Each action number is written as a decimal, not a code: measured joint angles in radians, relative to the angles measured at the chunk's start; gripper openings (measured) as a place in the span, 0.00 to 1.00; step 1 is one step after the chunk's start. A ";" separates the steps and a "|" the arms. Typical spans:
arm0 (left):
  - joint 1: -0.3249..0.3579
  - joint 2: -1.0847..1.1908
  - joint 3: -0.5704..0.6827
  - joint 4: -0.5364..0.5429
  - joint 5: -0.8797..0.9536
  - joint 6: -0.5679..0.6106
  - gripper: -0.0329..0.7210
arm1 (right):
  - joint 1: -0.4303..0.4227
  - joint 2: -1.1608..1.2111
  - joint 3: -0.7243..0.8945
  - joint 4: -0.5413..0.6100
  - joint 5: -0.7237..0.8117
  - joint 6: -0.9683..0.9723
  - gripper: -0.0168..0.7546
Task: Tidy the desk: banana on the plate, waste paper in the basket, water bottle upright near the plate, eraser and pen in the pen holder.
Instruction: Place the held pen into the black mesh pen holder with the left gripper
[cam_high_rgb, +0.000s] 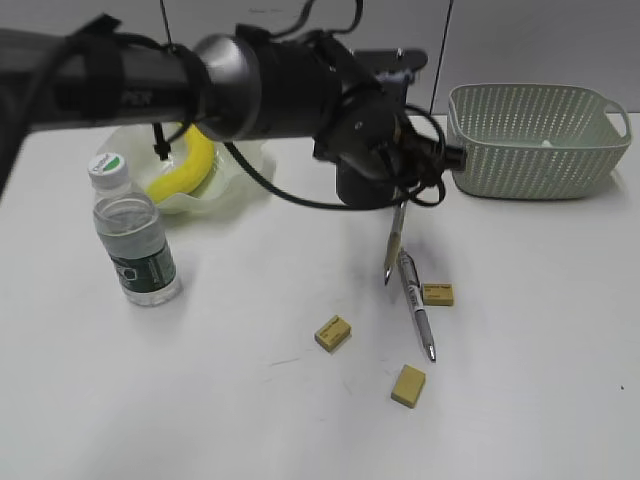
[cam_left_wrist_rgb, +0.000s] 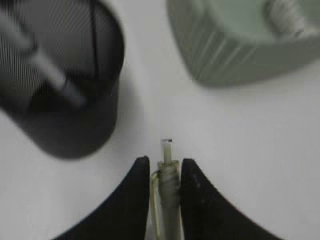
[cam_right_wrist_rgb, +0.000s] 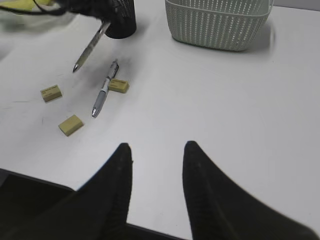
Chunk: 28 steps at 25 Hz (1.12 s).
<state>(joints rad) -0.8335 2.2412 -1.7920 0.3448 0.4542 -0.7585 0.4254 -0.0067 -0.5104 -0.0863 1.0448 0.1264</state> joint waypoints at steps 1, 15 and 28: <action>0.000 -0.026 0.000 0.033 -0.050 -0.001 0.22 | 0.000 0.000 0.000 0.000 0.000 0.000 0.39; 0.257 0.022 0.000 0.211 -0.957 0.153 0.22 | 0.000 0.000 0.000 0.000 0.000 0.000 0.39; 0.278 0.112 0.000 0.174 -0.969 0.216 0.52 | 0.000 0.000 0.000 -0.002 0.000 0.000 0.34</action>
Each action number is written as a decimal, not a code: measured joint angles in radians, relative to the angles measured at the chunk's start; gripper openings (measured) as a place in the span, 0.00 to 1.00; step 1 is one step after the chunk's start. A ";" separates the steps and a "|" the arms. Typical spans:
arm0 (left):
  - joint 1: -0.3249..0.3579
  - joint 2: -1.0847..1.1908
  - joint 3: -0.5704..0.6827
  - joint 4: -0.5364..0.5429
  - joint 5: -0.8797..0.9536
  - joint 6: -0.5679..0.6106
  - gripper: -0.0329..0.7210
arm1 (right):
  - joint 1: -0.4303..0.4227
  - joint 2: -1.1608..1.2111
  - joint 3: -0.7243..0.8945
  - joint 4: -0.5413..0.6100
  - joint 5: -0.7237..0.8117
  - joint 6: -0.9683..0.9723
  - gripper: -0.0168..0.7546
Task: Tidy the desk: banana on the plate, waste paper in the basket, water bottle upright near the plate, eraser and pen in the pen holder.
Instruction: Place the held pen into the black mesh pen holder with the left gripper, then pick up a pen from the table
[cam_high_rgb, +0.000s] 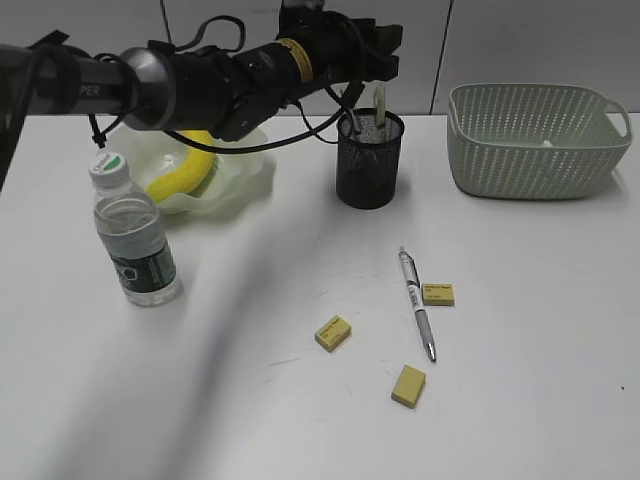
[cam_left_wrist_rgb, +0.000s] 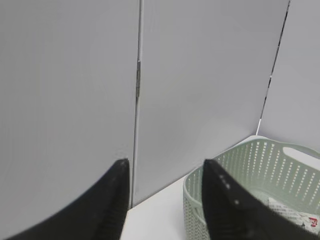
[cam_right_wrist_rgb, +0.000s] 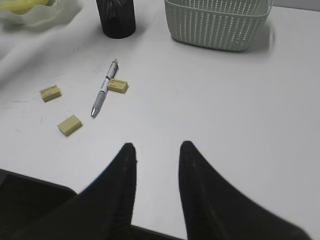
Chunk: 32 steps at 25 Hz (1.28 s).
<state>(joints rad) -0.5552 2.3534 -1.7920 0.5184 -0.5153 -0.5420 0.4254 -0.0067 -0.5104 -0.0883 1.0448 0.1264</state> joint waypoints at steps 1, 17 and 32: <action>0.000 -0.002 0.000 0.000 0.002 0.000 0.55 | 0.000 0.000 0.000 0.000 0.000 0.000 0.34; -0.149 -0.545 0.205 -0.013 1.124 0.107 0.42 | 0.000 0.000 0.000 0.000 0.000 0.000 0.33; -0.199 -1.837 1.125 -0.276 1.453 0.161 0.79 | 0.000 0.000 0.000 -0.001 0.000 0.000 0.33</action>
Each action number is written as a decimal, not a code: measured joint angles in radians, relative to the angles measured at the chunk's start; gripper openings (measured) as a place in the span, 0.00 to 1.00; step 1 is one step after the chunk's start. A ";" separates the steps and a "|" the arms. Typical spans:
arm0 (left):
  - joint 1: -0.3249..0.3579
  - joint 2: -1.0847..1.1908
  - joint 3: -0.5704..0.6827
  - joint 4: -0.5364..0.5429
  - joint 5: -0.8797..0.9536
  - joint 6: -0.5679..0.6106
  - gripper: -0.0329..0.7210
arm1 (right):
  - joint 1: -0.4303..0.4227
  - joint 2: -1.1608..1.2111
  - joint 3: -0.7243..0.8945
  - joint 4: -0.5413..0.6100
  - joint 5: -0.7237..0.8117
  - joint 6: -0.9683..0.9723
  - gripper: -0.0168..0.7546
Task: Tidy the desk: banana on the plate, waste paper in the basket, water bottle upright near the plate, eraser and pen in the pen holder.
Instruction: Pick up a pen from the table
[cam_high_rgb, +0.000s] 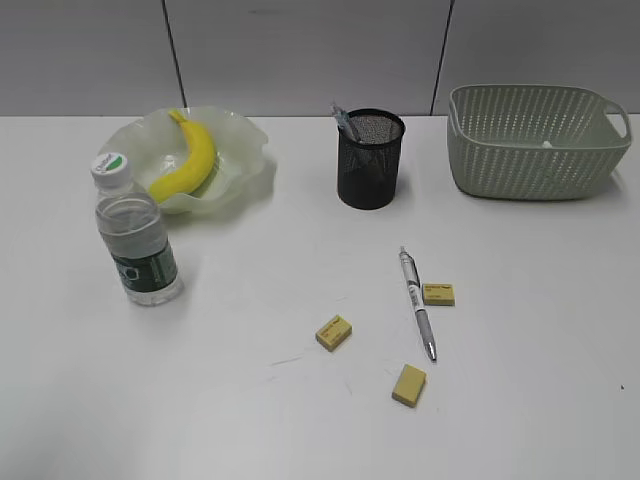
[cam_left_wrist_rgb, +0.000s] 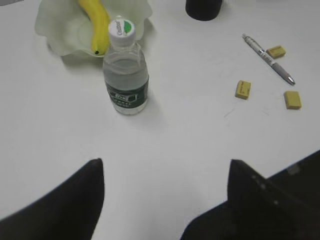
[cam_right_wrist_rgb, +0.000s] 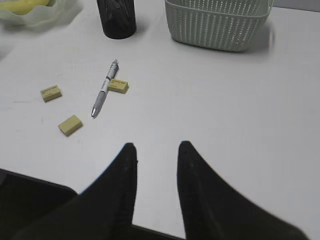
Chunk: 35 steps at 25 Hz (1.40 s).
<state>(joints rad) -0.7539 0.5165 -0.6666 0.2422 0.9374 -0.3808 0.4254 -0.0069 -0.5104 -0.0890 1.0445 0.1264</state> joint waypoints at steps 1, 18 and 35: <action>0.000 -0.084 0.024 -0.018 0.024 0.031 0.81 | 0.000 0.000 0.000 0.000 0.000 0.000 0.33; 0.015 -0.523 0.128 -0.133 0.129 0.148 0.76 | 0.000 0.306 -0.047 0.032 -0.141 -0.033 0.33; 0.662 -0.523 0.128 -0.138 0.125 0.149 0.70 | 0.000 1.993 -0.865 0.181 -0.293 -0.027 0.69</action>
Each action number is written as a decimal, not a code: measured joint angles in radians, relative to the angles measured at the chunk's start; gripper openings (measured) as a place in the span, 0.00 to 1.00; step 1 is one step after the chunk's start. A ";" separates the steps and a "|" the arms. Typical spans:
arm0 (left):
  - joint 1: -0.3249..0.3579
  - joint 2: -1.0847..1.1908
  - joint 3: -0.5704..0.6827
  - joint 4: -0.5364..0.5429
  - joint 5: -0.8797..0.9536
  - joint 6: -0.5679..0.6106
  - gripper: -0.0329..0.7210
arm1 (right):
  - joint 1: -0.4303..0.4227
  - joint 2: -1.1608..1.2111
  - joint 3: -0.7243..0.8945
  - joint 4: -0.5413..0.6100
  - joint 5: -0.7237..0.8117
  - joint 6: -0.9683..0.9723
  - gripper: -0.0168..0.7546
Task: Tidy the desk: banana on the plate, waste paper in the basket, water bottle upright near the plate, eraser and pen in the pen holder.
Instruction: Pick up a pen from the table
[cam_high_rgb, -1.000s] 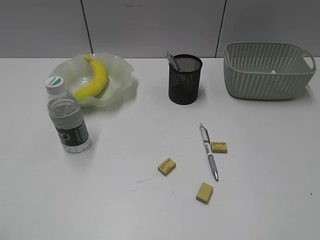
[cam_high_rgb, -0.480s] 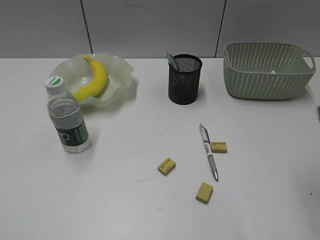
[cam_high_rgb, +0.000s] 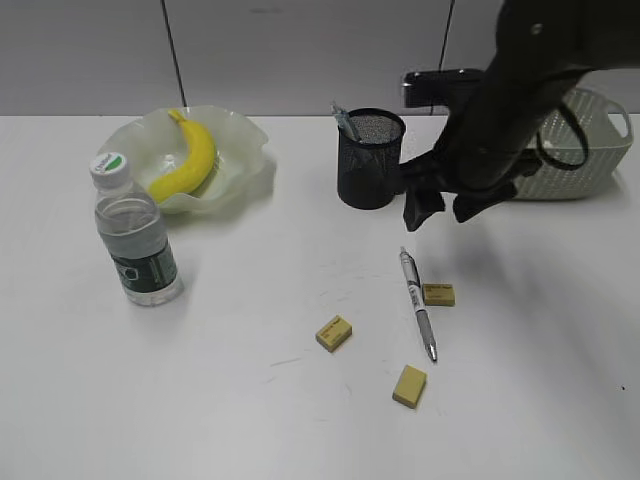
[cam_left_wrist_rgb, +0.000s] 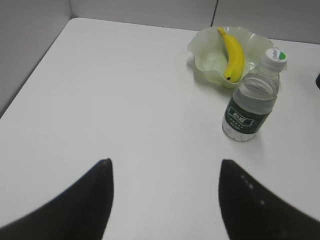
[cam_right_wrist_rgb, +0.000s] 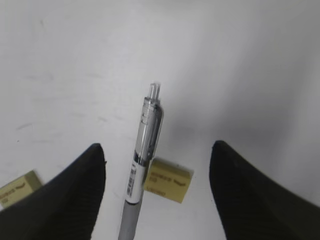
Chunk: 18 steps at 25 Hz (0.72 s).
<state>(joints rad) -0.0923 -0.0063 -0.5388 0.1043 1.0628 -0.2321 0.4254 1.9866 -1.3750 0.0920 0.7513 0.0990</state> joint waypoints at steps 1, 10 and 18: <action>0.005 0.000 0.000 0.000 0.000 0.000 0.69 | 0.000 0.038 -0.032 0.001 0.019 0.005 0.69; 0.007 0.000 0.000 -0.002 0.000 0.000 0.69 | 0.028 0.209 -0.102 0.001 0.026 0.028 0.64; 0.007 0.000 0.000 -0.002 0.000 0.000 0.69 | 0.056 0.218 -0.107 0.028 -0.021 0.039 0.21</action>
<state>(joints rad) -0.0850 -0.0063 -0.5388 0.1023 1.0628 -0.2321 0.4810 2.2042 -1.4825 0.1201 0.7304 0.1376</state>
